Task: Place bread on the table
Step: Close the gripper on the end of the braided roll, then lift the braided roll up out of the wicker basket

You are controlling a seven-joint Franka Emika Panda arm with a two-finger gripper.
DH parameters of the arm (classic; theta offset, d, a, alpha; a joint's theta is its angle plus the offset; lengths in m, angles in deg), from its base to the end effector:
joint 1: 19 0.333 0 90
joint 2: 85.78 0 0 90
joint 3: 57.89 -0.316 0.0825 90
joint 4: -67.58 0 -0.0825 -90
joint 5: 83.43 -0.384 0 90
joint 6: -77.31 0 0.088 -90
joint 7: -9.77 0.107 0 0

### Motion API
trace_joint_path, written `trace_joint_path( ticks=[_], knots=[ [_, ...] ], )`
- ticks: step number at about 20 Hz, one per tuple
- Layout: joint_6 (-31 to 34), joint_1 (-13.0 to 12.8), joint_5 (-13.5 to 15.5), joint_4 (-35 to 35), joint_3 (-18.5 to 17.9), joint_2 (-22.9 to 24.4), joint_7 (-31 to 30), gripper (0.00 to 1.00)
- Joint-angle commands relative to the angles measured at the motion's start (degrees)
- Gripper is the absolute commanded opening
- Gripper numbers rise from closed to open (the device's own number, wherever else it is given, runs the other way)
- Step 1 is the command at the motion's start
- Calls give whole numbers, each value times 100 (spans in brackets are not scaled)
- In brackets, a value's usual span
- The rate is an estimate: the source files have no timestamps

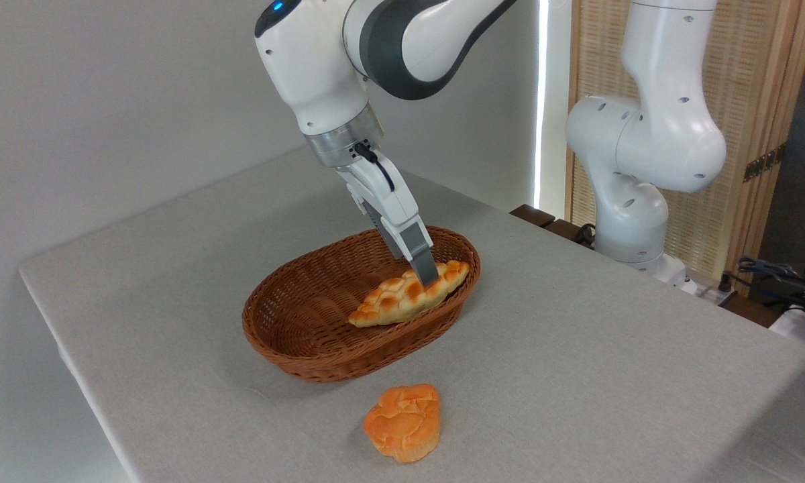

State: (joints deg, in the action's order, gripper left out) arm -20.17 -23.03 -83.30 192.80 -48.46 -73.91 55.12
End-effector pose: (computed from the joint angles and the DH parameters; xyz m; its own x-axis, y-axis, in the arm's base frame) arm 0.4435 -0.1090 0.4545 0.4965 -0.8406 -0.2164 -0.8276 -0.5336 0.1741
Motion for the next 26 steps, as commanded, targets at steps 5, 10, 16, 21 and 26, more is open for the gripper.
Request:
trace_joint_path(
  ticks=[5,10,16,21,26],
  knots=[
    [-218,-10,-66,64,-20,-168,150,100],
    [-324,-10,-180,73,-20,-255,150,100],
    [-596,-10,-181,231,-20,-308,106,87],
    [-596,7,-189,231,-29,-335,132,32],
    [-570,16,-181,231,-29,-326,124,28]
  ],
)
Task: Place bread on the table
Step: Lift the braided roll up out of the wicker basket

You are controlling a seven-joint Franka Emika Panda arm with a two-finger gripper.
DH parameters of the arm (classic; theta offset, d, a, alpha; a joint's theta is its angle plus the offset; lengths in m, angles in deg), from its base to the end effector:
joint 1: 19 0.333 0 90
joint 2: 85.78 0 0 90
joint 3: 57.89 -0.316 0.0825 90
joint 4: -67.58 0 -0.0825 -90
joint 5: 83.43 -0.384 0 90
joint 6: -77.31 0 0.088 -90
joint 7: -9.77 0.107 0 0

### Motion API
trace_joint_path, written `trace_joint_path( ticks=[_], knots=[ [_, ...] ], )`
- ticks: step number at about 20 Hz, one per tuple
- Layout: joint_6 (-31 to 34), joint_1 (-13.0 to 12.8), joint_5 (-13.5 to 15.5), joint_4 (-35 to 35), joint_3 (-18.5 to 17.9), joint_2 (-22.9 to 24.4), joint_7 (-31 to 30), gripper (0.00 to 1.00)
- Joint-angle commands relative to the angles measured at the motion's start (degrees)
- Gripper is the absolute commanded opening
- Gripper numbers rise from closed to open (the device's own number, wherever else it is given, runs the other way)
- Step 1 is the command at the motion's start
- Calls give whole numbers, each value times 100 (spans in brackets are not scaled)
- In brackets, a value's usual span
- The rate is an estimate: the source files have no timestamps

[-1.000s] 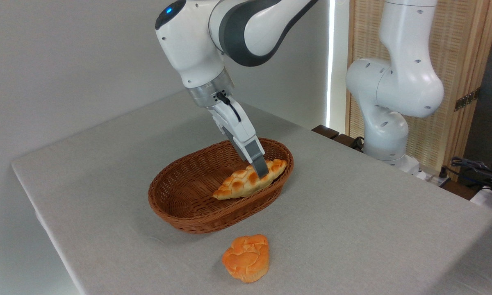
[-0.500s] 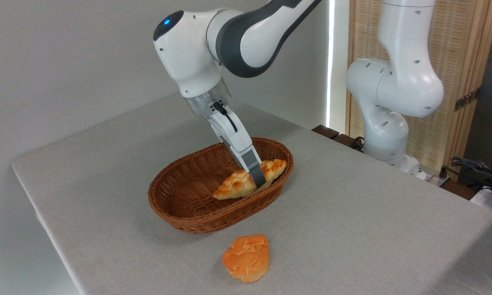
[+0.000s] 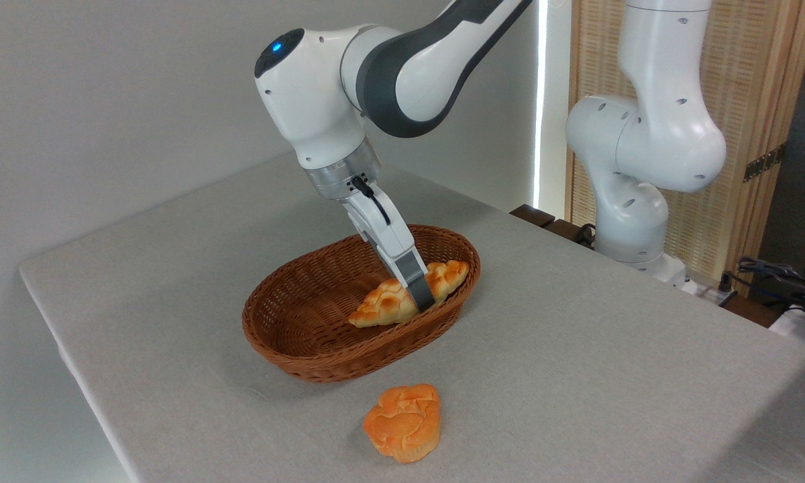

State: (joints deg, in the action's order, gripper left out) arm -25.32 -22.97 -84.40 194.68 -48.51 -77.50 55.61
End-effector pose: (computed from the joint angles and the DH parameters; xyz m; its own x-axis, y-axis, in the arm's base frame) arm 0.4546 -0.1076 0.4166 0.4812 -0.8477 -0.2230 -0.8358 -0.5204 0.1747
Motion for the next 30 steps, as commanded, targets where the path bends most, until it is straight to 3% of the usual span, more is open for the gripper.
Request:
trace_joint_path(
  ticks=[1,13,18,23,27,30],
  knots=[
    [-55,10,-70,34,-23,33,74,27],
    [94,10,17,-325,-23,86,4,28],
    [1314,10,220,-1275,-58,103,48,28],
    [1614,19,-192,-1311,-567,305,424,28],
    [1992,19,-983,-1153,-1032,314,1381,29],
    [1888,11,-1020,-1126,-1657,314,1867,32]
  ],
)
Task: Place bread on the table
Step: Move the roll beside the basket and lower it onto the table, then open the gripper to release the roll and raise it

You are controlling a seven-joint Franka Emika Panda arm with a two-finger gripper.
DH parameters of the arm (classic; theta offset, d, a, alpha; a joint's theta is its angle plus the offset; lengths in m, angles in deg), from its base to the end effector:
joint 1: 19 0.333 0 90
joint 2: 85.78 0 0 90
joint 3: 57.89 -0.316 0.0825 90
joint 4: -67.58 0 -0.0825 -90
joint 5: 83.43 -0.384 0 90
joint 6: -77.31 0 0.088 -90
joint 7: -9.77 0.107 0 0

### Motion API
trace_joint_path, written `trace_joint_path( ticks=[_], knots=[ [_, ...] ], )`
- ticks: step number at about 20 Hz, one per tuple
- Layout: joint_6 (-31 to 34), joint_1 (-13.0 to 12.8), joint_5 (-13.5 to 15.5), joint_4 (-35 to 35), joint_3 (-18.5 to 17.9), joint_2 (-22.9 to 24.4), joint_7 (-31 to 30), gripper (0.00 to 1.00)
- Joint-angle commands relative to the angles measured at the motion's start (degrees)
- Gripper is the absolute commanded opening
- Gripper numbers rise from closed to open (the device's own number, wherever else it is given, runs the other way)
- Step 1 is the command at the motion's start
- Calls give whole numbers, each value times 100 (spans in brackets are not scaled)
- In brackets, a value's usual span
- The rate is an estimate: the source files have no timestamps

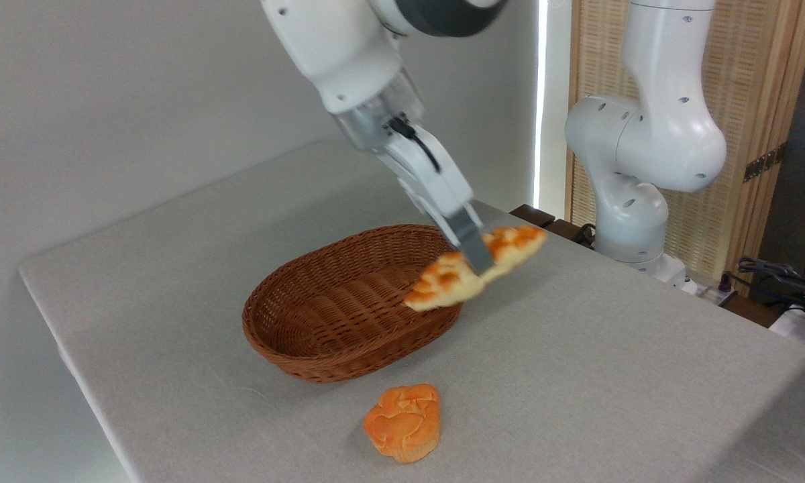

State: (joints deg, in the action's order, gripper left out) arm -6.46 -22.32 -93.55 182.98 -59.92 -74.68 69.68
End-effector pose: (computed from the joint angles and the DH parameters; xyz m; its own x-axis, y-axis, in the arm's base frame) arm 0.4583 0.0110 0.5146 0.4125 -0.8542 -0.3166 -0.8439 -0.4891 0.2202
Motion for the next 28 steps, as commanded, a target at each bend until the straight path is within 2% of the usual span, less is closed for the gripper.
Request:
trace_joint_path(
  ticks=[1,5,7,8,9,11,15,20,24,28],
  knots=[
    [-25,-55,-105,53,-570,-11,460,32],
    [-516,-64,-96,509,-798,-126,461,38],
    [-771,-64,-96,677,-799,-152,391,49],
    [-816,-64,-79,677,-799,-179,390,63],
    [-825,-64,-78,677,-799,-205,390,69],
    [-825,-64,-78,677,-799,-249,399,100],
    [-825,-64,-17,660,-799,-249,373,100],
    [-825,-64,317,476,-799,-214,364,100],
    [-817,-64,422,125,-764,-161,355,100],
    [-782,-38,957,-735,-606,-117,-407,100]
  ],
)
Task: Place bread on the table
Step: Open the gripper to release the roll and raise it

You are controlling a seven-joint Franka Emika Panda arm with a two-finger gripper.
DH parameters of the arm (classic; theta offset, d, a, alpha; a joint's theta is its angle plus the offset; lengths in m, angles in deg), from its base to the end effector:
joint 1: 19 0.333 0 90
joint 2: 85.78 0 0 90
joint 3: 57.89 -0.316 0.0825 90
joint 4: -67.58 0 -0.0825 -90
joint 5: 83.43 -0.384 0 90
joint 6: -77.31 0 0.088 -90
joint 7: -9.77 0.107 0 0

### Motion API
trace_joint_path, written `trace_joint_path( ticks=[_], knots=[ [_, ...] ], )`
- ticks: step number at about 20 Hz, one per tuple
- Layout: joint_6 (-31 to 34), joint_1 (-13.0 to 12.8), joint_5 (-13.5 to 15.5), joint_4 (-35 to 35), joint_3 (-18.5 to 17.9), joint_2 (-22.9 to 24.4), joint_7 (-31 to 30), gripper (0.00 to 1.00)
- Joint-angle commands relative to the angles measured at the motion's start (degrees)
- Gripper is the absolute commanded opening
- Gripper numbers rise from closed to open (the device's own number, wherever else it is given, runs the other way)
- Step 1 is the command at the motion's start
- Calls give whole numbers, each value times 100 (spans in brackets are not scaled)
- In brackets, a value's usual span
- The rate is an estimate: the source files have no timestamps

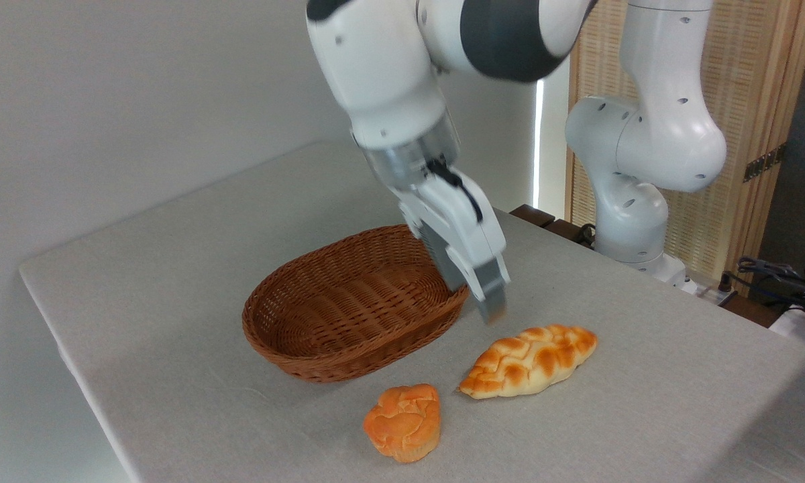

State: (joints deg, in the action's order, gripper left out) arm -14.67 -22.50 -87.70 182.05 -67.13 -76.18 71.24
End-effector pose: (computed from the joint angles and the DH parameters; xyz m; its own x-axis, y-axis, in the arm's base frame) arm 0.4798 0.0598 0.5146 0.5325 -0.8335 -0.1472 -0.8151 -0.5519 0.1762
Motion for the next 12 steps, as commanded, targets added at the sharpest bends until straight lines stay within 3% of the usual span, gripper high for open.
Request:
trace_joint_path(
  ticks=[1,4,6,8,12],
  knots=[
    [58,16,470,-889,255,24,-784,100],
    [49,367,602,-1505,817,-72,-1329,100],
    [32,403,690,-1874,1072,-309,-1724,100],
    [32,412,699,-2209,1161,-590,-2050,100],
    [-249,386,655,-2193,1249,-819,-2078,100]
  ],
)
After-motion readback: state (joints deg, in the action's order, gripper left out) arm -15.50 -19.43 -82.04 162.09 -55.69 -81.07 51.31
